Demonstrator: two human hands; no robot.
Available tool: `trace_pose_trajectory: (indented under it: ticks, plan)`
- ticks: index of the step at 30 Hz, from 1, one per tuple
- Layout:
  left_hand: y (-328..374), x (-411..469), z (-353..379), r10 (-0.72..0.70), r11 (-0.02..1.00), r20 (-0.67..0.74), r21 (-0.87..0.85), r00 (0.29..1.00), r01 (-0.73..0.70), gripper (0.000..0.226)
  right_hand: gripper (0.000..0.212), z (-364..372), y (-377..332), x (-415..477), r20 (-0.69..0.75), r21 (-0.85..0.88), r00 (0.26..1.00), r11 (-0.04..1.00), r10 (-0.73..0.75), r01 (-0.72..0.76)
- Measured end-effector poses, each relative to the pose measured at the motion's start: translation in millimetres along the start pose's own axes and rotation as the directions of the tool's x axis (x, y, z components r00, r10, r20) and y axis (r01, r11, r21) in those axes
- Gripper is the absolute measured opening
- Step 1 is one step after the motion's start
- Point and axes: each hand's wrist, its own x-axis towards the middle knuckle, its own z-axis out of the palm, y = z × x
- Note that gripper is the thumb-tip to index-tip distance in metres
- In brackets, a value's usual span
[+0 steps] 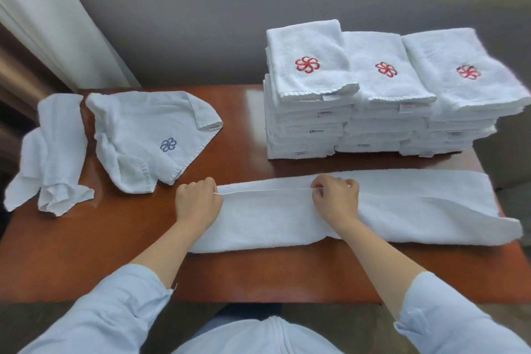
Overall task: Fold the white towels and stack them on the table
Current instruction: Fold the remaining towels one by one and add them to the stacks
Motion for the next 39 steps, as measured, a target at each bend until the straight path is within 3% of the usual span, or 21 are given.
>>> trace_pose_trajectory:
  ticks: [3, 5, 8, 12, 17, 21, 28, 33, 37, 39]
  plan:
    - [0.5, 6.2, 17.6, 0.036, 0.999, -0.005, 0.015, 0.999, -0.036, 0.011, 0.029, 15.0, 7.9, 5.4, 0.118, -0.095, 0.993, 0.995, 0.008, 0.003]
    - [4.8, 7.2, 24.3, 0.074, 0.997, -0.068, -0.024, 0.995, -0.076, 0.025, 0.029, 18.1, 10.1, 5.1, 0.128, -0.098, 0.992, 0.995, -0.003, 0.016]
    - [24.1, 9.1, 23.9, 0.195, 0.966, -0.079, -0.157, 0.978, -0.205, 0.043, 0.031, 11.0, 12.5, 5.7, 0.198, -0.085, 0.979, 0.995, -0.039, 0.056]
    - [68.7, 5.6, 14.0, 0.347, 0.871, -0.094, -0.338, 0.933, -0.358, 0.038, 0.034, -11.4, 30.4, -1.2, 0.207, -0.099, 0.976, 0.991, -0.066, 0.089]
    - [146.8, -4.2, 6.2, 0.541, 0.763, 0.002, -0.42, 0.841, -0.491, 0.039, 0.036, -49.7, 85.5, -14.4, 0.217, -0.185, 0.975, 0.983, 0.046, -0.005]
    - [213.3, -14.3, 6.2, 0.606, 0.733, 0.052, -0.426, 0.794, -0.531, 0.044, 0.036, -77.4, 136.0, -22.1, 0.229, -0.258, 0.97, 0.966, 0.081, -0.02]
    - [316.3, -30.1, 6.3, 0.558, 0.811, 0.132, -0.295, 0.819, -0.505, 0.049, 0.031, -123.4, 221.4, -18.4, 0.251, -0.365, 0.966, 0.93, 0.054, 0.043]
    - [356.3, -30.0, 9.2, 0.477, 0.879, 0.169, -0.072, 0.862, -0.472, 0.031, 0.024, -146.4, 277.3, -7.2, 0.29, -0.446, 0.957, 0.887, 0.015, 0.122]
    - [376.3, -22.5, 5.9, 0.381, 0.924, 0.153, -0.093, 0.912, -0.371, 0.018, 0.02, -159.9, 290.4, 16.6, 0.096, -0.422, 0.985, 0.89, -0.143, 0.17]
    - [382.6, -16.8, 4.8, 0.325, 0.943, 0.107, -0.117, 0.94, -0.312, 0.015, 0.018, -163.5, 291.3, 31.4, 0.086, -0.441, 0.985, 0.88, -0.153, 0.175]
